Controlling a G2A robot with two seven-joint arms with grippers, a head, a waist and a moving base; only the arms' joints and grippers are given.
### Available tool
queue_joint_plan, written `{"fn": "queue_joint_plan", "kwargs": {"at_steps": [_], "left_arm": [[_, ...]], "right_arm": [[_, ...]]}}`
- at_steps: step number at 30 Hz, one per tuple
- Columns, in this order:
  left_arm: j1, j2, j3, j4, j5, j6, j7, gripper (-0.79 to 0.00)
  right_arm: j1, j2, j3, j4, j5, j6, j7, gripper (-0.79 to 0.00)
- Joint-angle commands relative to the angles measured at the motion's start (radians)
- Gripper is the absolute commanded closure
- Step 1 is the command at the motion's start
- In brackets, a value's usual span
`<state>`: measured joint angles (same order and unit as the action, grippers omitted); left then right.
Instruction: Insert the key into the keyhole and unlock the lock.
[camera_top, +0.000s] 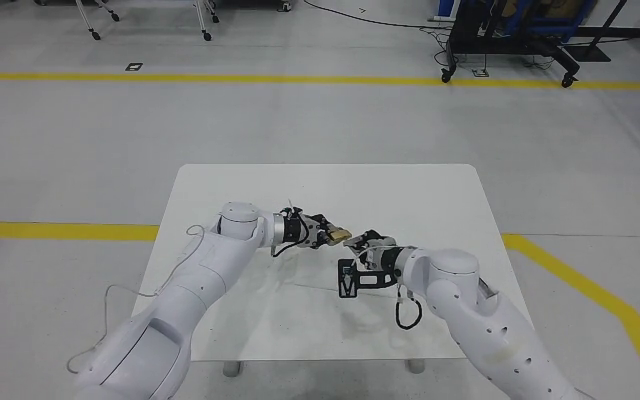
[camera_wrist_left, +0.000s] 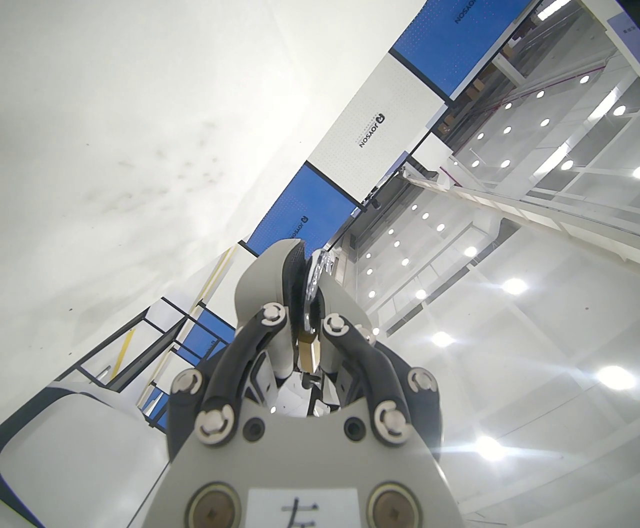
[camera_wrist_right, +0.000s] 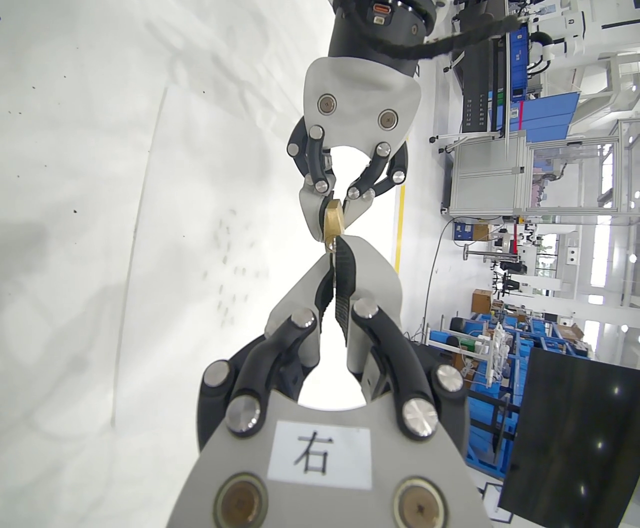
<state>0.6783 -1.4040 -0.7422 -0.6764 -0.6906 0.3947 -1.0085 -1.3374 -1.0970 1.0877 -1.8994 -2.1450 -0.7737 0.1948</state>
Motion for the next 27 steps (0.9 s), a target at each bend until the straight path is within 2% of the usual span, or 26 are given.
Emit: {"fn": "queue_joint_plan", "kwargs": {"at_steps": [1,15,27], "left_arm": [[-0.001,-0.001,-0.002,0.001,0.004,0.001,-0.004,0.0],[-0.002,-0.007,-0.011,0.01,0.017,0.007,-0.021,0.0],[-0.002,-0.013,-0.028,0.017,0.016,-0.009,0.003,0.0]], "right_arm": [[0.002,-0.001,-0.005,0.001,-0.003,0.0,0.007,0.0],[0.018,-0.004,-0.025,0.009,-0.015,0.005,0.036,0.0],[0.015,-0.011,-0.042,-0.001,-0.048,0.048,0.118,0.0]]}}
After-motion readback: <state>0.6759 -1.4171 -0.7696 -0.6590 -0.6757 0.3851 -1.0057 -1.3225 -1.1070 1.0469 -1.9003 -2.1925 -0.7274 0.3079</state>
